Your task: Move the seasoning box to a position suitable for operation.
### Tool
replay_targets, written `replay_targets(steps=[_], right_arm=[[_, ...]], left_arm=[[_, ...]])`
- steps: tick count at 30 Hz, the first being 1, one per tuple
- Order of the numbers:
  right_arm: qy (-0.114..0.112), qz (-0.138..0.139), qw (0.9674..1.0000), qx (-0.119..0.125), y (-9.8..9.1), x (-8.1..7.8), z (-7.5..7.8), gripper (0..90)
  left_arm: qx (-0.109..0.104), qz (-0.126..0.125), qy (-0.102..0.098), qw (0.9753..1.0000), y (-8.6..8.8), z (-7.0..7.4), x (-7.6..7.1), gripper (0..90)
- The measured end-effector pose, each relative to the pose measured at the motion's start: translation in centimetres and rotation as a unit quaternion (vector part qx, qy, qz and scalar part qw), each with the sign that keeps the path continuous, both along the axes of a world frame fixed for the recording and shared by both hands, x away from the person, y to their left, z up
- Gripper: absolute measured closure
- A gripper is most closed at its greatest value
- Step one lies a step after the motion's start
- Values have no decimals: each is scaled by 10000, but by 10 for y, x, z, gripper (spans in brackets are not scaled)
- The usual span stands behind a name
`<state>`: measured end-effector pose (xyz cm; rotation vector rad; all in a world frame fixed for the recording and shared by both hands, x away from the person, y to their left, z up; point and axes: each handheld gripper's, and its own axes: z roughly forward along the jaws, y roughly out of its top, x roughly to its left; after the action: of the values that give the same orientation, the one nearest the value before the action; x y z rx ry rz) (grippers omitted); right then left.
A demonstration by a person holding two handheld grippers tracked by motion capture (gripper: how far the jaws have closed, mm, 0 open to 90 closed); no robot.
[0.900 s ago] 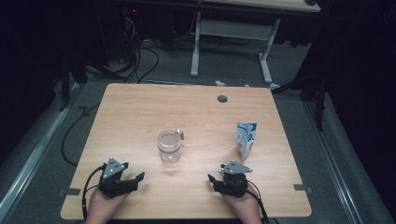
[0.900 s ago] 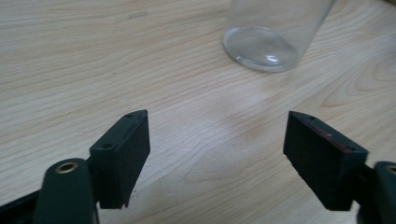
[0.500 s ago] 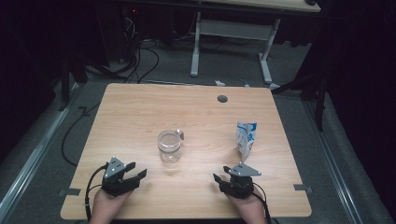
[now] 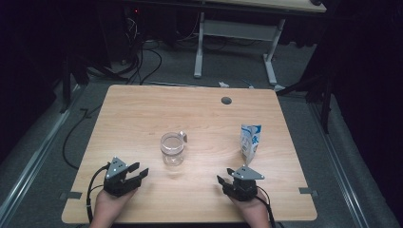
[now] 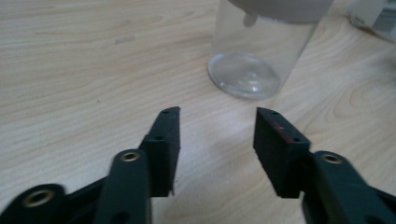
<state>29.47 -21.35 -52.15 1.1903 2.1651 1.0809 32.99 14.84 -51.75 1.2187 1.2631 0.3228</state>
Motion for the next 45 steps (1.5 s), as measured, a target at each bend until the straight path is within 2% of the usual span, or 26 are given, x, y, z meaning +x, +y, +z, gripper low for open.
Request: replay_targets(steps=[3,6,8,12,13,14,15,18,20,21,22,23,24,25,26,31,38,39,40,43,44,45], right_arm=[[-9,-7,10000,33,-1,0,0,503],[-15,-21,10000,58,-3,0,0,497],[-8,-48,10000,81,-4,0,-1,497],[-6,-21,10000,54,-4,0,-1,496],[-25,12,10000,54,-3,1,-1,496],[-25,12,10000,54,-3,1,-1,496],[-19,29,10000,16,-2,1,-1,495],[-22,50,10000,-13,0,1,-3,492],[-16,53,10000,-22,0,1,-3,492],[-11,55,10000,-27,1,1,-3,492],[-11,55,10000,-27,1,1,-3,492],[-18,79,10000,-28,1,1,-3,493],[-18,79,10000,-28,1,1,-3,493],[-12,91,9999,-48,1,1,-3,492],[-18,86,10000,-35,1,1,-3,492],[-4,74,10000,-15,0,1,-3,493],[-26,98,9999,-15,2,0,-3,493],[-28,100,9999,-10,1,0,-3,493],[-28,100,9999,-10,1,0,-3,493],[-19,80,10000,-8,1,0,-3,493],[-14,81,10000,-6,1,0,-3,493],[-28,89,10000,-5,2,-1,-3,493]], left_arm=[[161,3,-66,9998,-4,0,7,628],[160,-12,-22,9999,-11,2,15,674],[199,40,-99,9997,-17,6,25,720],[117,155,-127,9997,-22,13,37,831],[94,231,-224,9994,-26,18,43,864],[94,231,-224,9994,-26,18,43,890],[102,278,-346,9990,-32,25,52,898],[104,265,-466,9985,-39,34,65,900],[98,248,-503,9984,-41,35,69,900],[55,249,-462,9986,-45,38,81,900],[55,249,-462,9986,-45,38,81,900],[-106,335,-481,9982,-49,38,86,900],[-136,318,-484,9982,-51,36,90,900],[299,83,-397,9987,-48,32,92,900],[111,213,-381,9990,-52,32,95,900],[157,101,-380,9991,-58,28,91,900],[166,69,-429,9989,-59,26,83,900],[24,145,-491,9987,-62,27,78,900],[24,145,-491,9987,-62,27,78,900],[-183,263,-521,9981,-65,28,69,900],[-183,247,-543,9981,-65,28,66,900],[-43,142,-543,9984,-63,27,57,900]])
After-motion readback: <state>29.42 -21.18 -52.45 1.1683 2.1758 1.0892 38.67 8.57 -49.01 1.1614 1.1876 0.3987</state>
